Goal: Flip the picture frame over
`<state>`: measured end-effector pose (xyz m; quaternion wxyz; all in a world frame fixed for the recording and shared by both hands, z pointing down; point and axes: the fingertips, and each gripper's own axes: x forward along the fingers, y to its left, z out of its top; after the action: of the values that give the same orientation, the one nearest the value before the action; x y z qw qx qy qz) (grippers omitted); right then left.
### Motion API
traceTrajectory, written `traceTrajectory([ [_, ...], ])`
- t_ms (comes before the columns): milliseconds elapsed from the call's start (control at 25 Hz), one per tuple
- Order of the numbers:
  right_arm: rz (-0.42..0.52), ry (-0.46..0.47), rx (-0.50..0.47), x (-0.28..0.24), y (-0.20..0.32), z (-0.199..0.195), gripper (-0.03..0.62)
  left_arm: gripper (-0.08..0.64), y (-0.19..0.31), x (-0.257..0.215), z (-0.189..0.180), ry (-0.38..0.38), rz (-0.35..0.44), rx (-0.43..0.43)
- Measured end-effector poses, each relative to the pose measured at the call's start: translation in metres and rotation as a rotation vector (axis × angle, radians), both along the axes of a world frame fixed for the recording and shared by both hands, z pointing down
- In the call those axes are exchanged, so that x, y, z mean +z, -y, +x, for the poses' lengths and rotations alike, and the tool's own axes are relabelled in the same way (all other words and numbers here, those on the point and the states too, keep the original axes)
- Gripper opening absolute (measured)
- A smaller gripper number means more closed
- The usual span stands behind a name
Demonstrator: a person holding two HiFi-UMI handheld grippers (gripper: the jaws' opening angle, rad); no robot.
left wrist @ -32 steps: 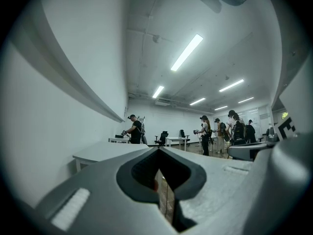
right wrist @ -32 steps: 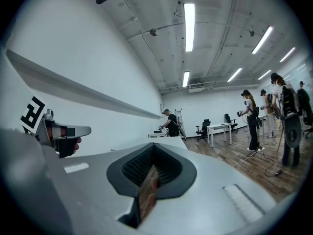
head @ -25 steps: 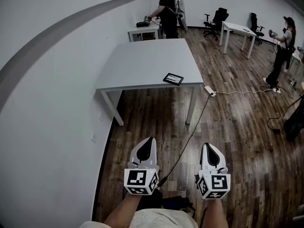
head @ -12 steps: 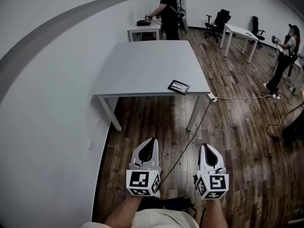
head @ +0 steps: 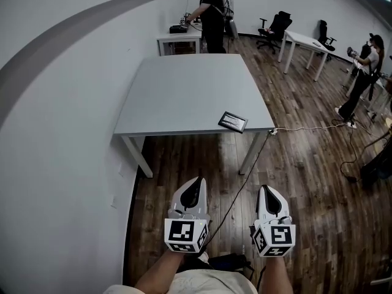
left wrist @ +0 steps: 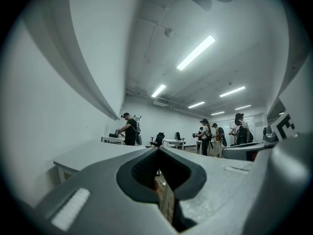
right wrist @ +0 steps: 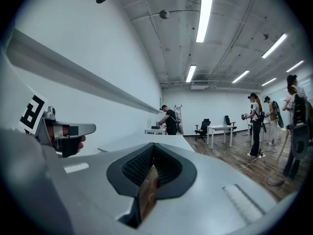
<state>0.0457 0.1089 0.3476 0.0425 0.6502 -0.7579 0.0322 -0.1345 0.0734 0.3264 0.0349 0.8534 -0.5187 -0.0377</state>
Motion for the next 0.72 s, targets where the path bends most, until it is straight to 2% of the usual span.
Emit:
traceTrajectory([
  [440,-0.01,-0.002,0.027,0.009,0.033,-0.005,0.026,0.0,0.039,0.005,-0.002,0.005,0.003,0.033],
  [720,-0.01,0.008,-0.004,0.013,0.069,0.0,0.026,0.0,0.069,0.008,0.007,0.015,0.002,0.013],
])
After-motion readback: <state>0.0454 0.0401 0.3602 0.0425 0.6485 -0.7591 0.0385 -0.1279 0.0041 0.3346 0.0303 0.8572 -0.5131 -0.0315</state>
